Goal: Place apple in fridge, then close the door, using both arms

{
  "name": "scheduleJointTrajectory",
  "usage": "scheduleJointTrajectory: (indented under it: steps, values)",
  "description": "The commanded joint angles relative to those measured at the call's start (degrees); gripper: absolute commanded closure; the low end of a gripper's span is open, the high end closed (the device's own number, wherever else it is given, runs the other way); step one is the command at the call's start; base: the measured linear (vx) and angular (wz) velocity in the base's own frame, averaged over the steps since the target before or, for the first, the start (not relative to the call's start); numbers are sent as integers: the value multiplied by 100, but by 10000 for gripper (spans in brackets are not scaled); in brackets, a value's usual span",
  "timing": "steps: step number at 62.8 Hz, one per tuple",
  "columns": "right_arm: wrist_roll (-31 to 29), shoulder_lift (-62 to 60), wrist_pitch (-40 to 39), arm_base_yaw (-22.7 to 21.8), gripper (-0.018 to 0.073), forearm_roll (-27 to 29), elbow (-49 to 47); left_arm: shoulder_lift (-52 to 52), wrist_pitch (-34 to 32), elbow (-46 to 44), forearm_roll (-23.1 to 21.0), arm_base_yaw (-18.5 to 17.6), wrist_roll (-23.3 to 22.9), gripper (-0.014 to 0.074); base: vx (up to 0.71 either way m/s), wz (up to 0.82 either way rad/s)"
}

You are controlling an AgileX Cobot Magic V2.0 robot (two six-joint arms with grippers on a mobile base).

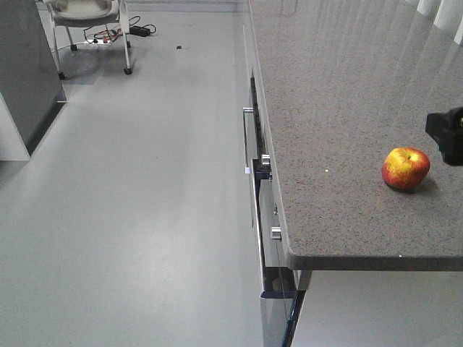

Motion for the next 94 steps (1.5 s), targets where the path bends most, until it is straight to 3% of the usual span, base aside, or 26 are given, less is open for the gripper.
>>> scheduleJointTrajectory:
  steps: [1, 23, 29, 35, 45, 52, 94]
  values:
    - [-30, 293, 110, -33, -124, -73, -715, -36, -399, 151, -13, 8, -42, 603, 0, 0]
    - [-30, 1981, 1670, -48, -104, -297, -3388, -36, -399, 151, -13, 8, -42, 603, 0, 0]
    - [-30, 2492, 1932, -308, -101, -207, -3938, -36, -399, 151, -13, 8, -42, 603, 0, 0]
    - [-279, 2943, 2115, -741, -97, 317, -4288, -36, -399, 151, -13, 8, -42, 603, 0, 0]
    - [-1182, 3653, 2265, -1267, -92, 1774, -4402, -36, -399, 151, -13, 8, -42, 603, 0, 0]
    - [-1492, 4039, 2239, -1383, -90, 2190, -4402, -36, -399, 151, -13, 8, -42, 603, 0, 0]
    - [-1520, 5275, 2032, -1383, -73, 1885, -4402, -36, -399, 151, -13, 8, -42, 603, 0, 0]
